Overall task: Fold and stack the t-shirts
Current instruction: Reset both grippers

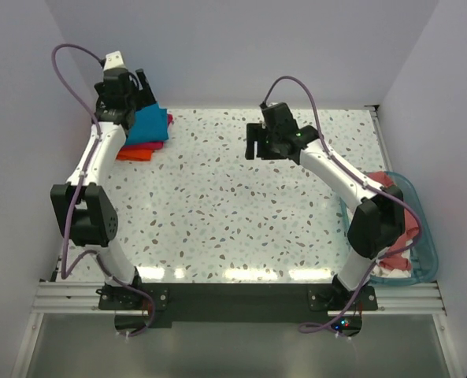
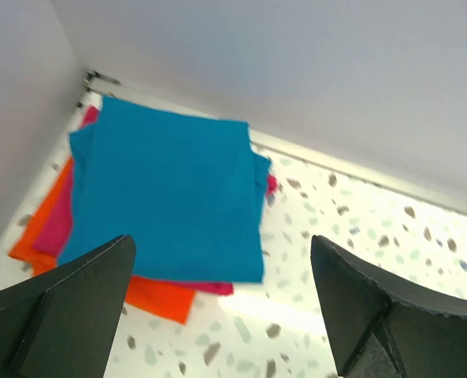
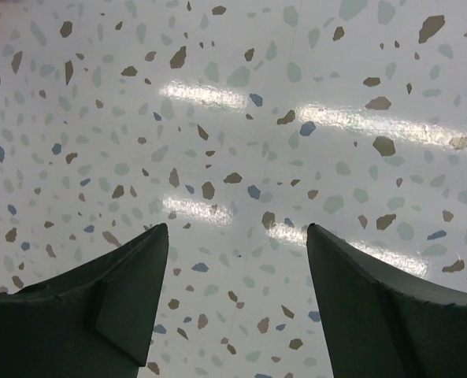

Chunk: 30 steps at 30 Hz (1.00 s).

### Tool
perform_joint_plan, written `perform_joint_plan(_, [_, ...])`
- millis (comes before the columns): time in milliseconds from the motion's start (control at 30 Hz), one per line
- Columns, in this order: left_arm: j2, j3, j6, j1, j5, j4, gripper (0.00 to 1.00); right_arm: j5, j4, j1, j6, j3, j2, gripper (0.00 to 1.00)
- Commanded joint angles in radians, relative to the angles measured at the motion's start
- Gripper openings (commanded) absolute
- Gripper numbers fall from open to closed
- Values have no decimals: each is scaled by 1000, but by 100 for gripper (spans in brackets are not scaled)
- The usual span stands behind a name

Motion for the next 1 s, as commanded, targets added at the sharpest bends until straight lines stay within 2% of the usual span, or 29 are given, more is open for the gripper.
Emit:
perform_joint_plan(0, [-96, -131, -67, -84, 25, 54, 98, 38, 28, 2, -3, -50, -89, 74])
perform_joint_plan(200, [-244, -352, -91, -210, -8, 76, 98, 67, 37, 2, 39, -199, -215, 74])
perform_joint_plan(467, [-468, -614, -194, -324, 64, 64, 97, 84, -12, 2, 117, -449, -434, 74])
perform_joint_plan(533, [-524, -646, -211, -347, 84, 42, 97, 80, -8, 2, 116, -531, -477, 74])
perform_joint_plan(633, [-599, -715, -194, -466, 60, 13, 97, 69, 0, 2, 152, -637, -584, 74])
perform_joint_plan(767, [-667, -807, -189, -552, 72, -27, 97, 72, -41, 2, 194, -729, -701, 77])
perform_joint_plan(967, [-741, -849, -137, -592, 112, -45, 97, 62, -49, 2, 191, -777, -864, 77])
